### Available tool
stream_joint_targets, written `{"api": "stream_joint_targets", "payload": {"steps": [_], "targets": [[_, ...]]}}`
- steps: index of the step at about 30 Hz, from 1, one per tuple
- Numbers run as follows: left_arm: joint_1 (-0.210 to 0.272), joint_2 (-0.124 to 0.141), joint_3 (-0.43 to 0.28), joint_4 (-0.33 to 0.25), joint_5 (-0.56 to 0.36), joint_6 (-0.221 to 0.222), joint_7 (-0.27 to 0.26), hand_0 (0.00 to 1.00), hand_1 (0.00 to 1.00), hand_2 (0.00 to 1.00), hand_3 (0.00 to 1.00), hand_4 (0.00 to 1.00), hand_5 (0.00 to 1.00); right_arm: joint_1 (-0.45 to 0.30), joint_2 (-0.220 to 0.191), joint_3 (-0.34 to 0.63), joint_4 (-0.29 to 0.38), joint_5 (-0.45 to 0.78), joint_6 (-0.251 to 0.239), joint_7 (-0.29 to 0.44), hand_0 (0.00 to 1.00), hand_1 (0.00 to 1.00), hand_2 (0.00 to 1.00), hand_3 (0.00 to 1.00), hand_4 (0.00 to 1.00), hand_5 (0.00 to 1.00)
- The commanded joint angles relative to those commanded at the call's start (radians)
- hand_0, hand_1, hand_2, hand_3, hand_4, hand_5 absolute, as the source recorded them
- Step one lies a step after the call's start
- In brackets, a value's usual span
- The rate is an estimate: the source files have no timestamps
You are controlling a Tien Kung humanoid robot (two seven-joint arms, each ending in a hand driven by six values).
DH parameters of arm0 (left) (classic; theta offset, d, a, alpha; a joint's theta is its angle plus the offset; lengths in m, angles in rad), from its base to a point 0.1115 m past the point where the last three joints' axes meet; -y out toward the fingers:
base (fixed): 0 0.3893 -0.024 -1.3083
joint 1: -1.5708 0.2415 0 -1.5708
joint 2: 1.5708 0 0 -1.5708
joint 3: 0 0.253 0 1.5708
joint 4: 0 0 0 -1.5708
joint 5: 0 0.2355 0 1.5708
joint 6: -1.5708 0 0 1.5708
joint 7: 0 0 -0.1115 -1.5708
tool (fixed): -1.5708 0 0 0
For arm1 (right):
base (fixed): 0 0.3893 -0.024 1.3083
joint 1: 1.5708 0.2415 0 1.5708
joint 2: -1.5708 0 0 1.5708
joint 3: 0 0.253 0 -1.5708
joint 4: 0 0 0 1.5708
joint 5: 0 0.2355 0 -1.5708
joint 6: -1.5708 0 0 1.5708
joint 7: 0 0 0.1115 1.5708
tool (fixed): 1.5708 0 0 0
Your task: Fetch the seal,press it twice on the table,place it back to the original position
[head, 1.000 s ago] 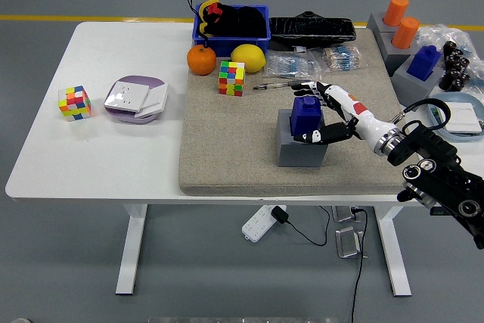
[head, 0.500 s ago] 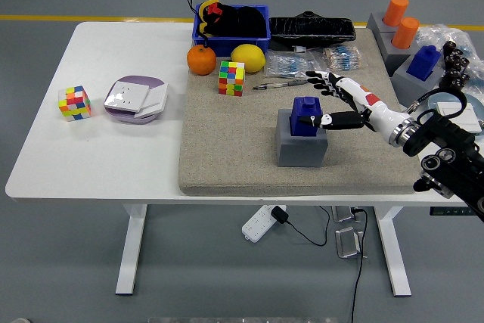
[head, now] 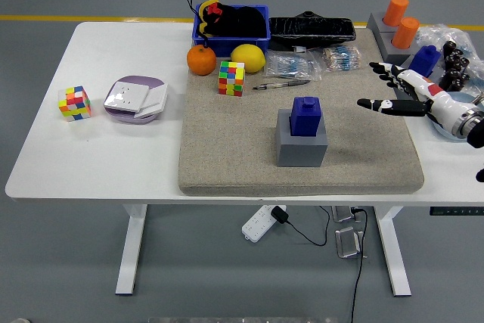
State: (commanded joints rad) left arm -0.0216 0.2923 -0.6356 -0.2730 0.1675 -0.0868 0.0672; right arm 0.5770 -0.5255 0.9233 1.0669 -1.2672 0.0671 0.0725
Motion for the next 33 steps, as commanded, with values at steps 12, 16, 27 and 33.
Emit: {"api": "stream_joint_targets", "payload": {"steps": [12, 16, 27, 33], "targets": [[-0.002, 0.001, -0.007, 0.0, 0.002, 0.002, 0.002, 0.862, 0.832, 0.823, 0.839, 0.837, 0.502, -0.043, -0.049, 0.144, -0.041, -0.177, 0.037, -0.144, 0.911, 0.882, 0.854, 0.819, 0.998, 0.517], [-0.001, 0.001, -0.012, -0.001, 0.005, 0.002, 0.002, 0.862, 0.832, 0.822, 0.839, 0.837, 0.503, -0.052, -0.051, 0.161, -0.051, -0.187, 0.061, -0.18, 0.909, 0.876, 0.843, 0.815, 0.998, 0.481], [0.005, 0.003, -0.011, -0.003, 0.007, 0.003, 0.004, 0.862, 0.832, 0.822, 0.839, 0.837, 0.501, -0.075, -0.057, 0.19, -0.055, -0.189, 0.071, -0.205, 0.902, 0.874, 0.837, 0.802, 0.98, 0.447], [0.005, 0.009, -0.007, -0.002, 0.006, 0.003, 0.006, 0.861, 0.832, 0.822, 0.839, 0.837, 0.502, -0.083, -0.059, 0.203, -0.06, -0.191, 0.076, -0.218, 0.897, 0.869, 0.831, 0.799, 0.966, 0.435]]}}
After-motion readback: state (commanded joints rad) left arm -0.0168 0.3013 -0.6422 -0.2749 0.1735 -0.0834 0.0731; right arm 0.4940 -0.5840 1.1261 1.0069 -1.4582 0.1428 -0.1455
